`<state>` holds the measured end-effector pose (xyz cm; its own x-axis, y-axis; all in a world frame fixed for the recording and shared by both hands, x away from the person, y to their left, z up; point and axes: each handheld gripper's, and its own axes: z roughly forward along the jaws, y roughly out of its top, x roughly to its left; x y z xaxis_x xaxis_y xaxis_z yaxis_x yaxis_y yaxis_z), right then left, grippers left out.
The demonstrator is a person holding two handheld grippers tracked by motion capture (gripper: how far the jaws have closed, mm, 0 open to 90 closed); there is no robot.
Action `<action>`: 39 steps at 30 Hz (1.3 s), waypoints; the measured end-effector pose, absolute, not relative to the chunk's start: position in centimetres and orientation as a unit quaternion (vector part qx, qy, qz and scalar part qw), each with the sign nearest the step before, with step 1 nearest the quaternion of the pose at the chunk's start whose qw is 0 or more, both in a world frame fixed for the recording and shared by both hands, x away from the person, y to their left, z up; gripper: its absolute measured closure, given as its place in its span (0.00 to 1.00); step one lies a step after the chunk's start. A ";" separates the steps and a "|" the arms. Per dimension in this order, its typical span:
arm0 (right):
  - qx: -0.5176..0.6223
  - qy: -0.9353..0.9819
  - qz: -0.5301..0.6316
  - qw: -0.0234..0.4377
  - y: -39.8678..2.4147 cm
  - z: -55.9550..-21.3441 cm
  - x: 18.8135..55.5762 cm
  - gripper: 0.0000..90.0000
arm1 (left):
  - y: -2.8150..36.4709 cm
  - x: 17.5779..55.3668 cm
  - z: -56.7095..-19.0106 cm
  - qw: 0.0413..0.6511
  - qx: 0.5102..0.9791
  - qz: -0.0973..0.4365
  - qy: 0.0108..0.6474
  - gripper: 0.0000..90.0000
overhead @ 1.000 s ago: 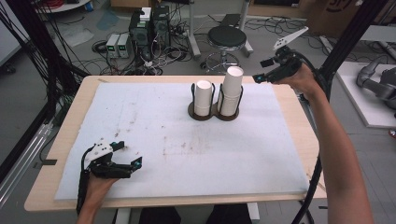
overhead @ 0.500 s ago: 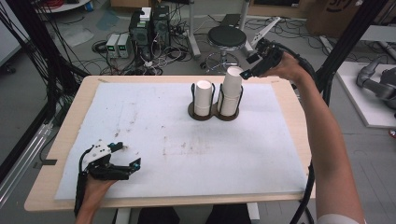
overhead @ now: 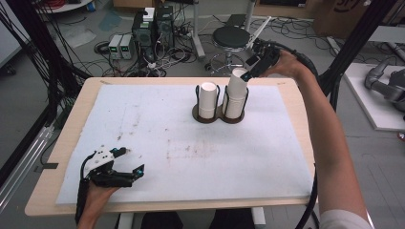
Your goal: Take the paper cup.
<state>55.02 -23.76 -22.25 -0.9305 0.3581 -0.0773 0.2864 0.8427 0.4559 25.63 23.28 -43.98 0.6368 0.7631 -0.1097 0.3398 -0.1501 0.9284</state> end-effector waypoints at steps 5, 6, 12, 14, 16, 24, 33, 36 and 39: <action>0.168 0.957 0.227 0.072 -23.4 -22.9 55.3 0.16 | 23.2 25.6 -44.0 0.532 0.733 0.198 0.375 0.02; 0.170 0.956 0.229 0.071 -23.5 -23.1 55.3 0.16 | 23.2 25.6 -44.0 0.532 0.732 0.197 0.376 0.02; 0.173 0.956 0.227 0.069 -23.5 -23.8 55.6 0.16 | 23.1 25.7 -44.0 0.531 0.734 0.198 0.375 0.02; 0.175 0.955 0.229 0.068 -23.5 -24.1 55.8 0.16 | 23.2 25.7 -44.0 0.532 0.733 0.198 0.375 0.02; 0.175 0.955 0.231 0.064 -23.5 -24.3 55.9 0.18 | 23.2 25.7 -44.0 0.532 0.733 0.199 0.376 0.02; 0.177 0.954 0.233 0.061 -23.0 -25.3 56.2 0.22 | 23.3 25.8 -43.9 0.532 0.732 0.200 0.375 0.02; 0.174 0.954 0.235 0.061 -23.0 -25.5 56.3 0.37 | 23.2 25.8 -44.0 0.532 0.733 0.198 0.376 0.02; 0.175 0.954 0.234 0.062 -22.9 -25.5 56.2 0.37 | 23.1 25.8 -44.0 0.531 0.733 0.199 0.376 0.02; 0.175 0.955 0.233 0.064 -22.9 -25.5 56.2 0.37 | 23.1 25.8 -44.0 0.532 0.733 0.199 0.374 0.02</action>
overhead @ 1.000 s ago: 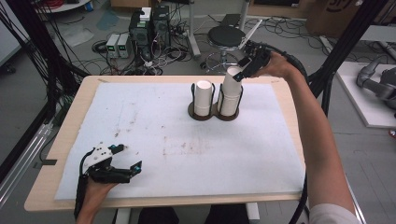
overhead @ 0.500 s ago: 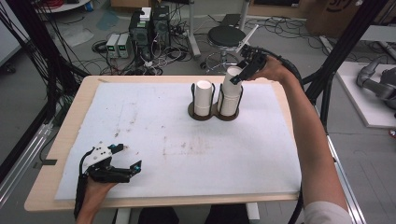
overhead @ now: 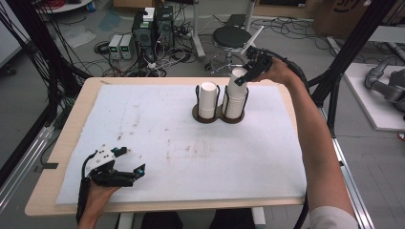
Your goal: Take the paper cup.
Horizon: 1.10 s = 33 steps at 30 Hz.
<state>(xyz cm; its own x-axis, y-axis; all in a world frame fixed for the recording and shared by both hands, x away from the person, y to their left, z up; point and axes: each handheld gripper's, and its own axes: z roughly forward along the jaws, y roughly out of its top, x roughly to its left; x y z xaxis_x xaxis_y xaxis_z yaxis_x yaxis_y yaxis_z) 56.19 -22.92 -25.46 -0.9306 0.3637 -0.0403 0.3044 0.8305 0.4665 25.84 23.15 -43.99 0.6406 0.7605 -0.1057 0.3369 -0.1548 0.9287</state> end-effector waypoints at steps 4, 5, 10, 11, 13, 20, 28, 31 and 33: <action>0.178 0.954 0.233 0.065 -22.9 -25.3 56.1 0.38 | 23.2 25.8 -44.0 0.531 0.733 0.199 0.375 0.02; 0.178 0.953 0.235 0.067 -23.0 -25.3 56.1 0.38 | 23.2 25.8 -44.0 0.530 0.734 0.199 0.375 0.02; 0.178 0.953 0.236 0.071 -23.2 -25.0 56.0 0.39 | 23.0 25.8 -44.0 0.532 0.733 0.197 0.375 0.02; 0.176 0.953 0.238 0.071 -23.2 -25.0 56.0 0.39 | 23.0 25.9 -44.0 0.531 0.734 0.198 0.374 0.02; 0.176 0.952 0.241 0.074 -23.3 -24.8 55.9 0.39 | 23.0 25.9 -44.0 0.530 0.735 0.198 0.373 0.02; 0.179 0.948 0.252 0.080 -23.5 -23.9 55.6 0.39 | 22.9 25.8 -44.0 0.531 0.736 0.196 0.372 0.02; 0.174 0.946 0.259 0.092 -23.5 -22.7 55.4 0.39 | 22.8 25.8 -44.0 0.532 0.735 0.196 0.372 0.02; 0.177 0.945 0.258 0.094 -23.5 -22.2 55.2 0.39 | 22.8 25.8 -44.0 0.533 0.734 0.195 0.373 0.02; 0.178 0.944 0.259 0.097 -23.5 -21.8 55.2 0.39 | 22.9 25.8 -43.9 0.532 0.734 0.196 0.372 0.02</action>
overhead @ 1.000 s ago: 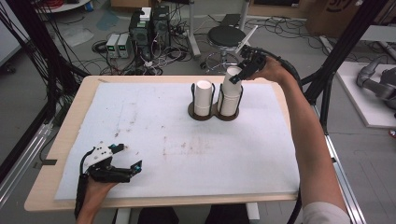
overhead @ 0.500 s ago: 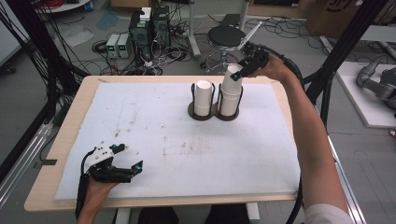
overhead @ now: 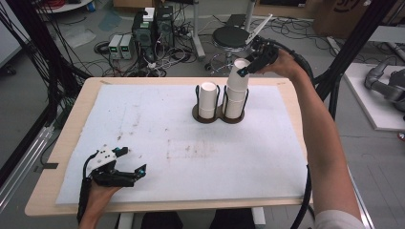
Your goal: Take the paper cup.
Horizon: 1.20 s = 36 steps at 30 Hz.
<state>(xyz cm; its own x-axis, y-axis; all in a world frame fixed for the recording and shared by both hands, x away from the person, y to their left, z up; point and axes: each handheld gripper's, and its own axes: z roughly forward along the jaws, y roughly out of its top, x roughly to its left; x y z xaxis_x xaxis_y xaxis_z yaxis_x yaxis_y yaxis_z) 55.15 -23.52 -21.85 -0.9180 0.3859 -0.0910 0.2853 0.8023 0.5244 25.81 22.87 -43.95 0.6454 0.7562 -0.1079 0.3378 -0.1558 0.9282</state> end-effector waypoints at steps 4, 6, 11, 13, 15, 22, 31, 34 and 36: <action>0.179 0.942 0.264 0.103 -23.7 -21.1 54.9 0.39 | 22.9 25.8 -43.9 0.533 0.734 0.197 0.372 0.02; 0.180 0.941 0.265 0.106 -23.7 -20.6 54.8 0.39 | 23.0 25.9 -43.9 0.533 0.735 0.197 0.371 0.02; 0.179 0.939 0.270 0.111 -23.9 -19.6 54.4 0.39 | 22.9 25.9 -43.9 0.533 0.734 0.196 0.372 0.02; 0.171 0.939 0.274 0.118 -24.0 -19.1 54.3 0.39 | 22.9 25.9 -43.9 0.532 0.735 0.197 0.372 0.02; 0.172 0.939 0.273 0.122 -24.0 -18.6 54.1 0.39 | 22.9 25.9 -43.9 0.532 0.735 0.198 0.371 0.02; 0.168 0.936 0.280 0.130 -24.1 -17.1 53.4 0.39 | 22.9 25.8 -43.9 0.532 0.736 0.198 0.370 0.02; 0.166 0.933 0.285 0.142 -24.5 -15.8 52.6 0.39 | 22.7 25.8 -43.8 0.534 0.735 0.197 0.369 0.02; 0.163 0.933 0.287 0.142 -24.3 -15.5 52.3 0.39 | 22.7 25.7 -43.8 0.533 0.736 0.197 0.367 0.02; 0.159 0.934 0.288 0.141 -24.2 -15.4 52.0 0.39 | 22.7 25.7 -43.7 0.534 0.735 0.198 0.368 0.02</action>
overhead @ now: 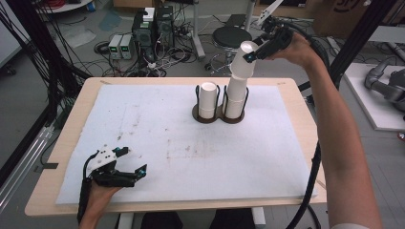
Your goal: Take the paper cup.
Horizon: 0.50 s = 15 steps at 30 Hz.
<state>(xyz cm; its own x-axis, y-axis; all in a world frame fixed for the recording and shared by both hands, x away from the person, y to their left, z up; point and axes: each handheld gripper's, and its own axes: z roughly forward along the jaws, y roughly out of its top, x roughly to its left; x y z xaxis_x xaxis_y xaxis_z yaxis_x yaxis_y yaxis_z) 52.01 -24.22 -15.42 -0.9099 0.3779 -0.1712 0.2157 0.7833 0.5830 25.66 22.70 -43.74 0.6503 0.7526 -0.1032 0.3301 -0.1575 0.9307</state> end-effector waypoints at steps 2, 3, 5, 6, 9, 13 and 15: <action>0.150 0.933 0.295 0.139 -24.2 -15.4 51.7 0.39 | 22.7 25.7 -43.7 0.534 0.734 0.199 0.368 0.02; 0.148 0.933 0.296 0.140 -24.2 -15.4 51.6 0.39 | 22.7 25.7 -43.7 0.535 0.734 0.200 0.368 0.02; 0.141 0.933 0.302 0.135 -24.2 -15.3 51.0 0.39 | 22.7 25.7 -43.7 0.535 0.734 0.200 0.368 0.02; 0.141 0.934 0.300 0.137 -24.2 -15.2 50.8 0.39 | 22.7 25.7 -43.7 0.535 0.734 0.198 0.369 0.02; 0.132 0.934 0.303 0.133 -24.3 -15.0 50.1 0.39 | 22.5 25.7 -43.8 0.535 0.735 0.196 0.367 0.02; 0.119 0.936 0.304 0.133 -24.2 -14.9 48.9 0.39 | 22.3 25.7 -43.8 0.536 0.736 0.195 0.366 0.02; 0.117 0.935 0.307 0.132 -24.3 -14.9 48.3 0.39 | 22.2 25.6 -43.7 0.536 0.737 0.195 0.363 0.02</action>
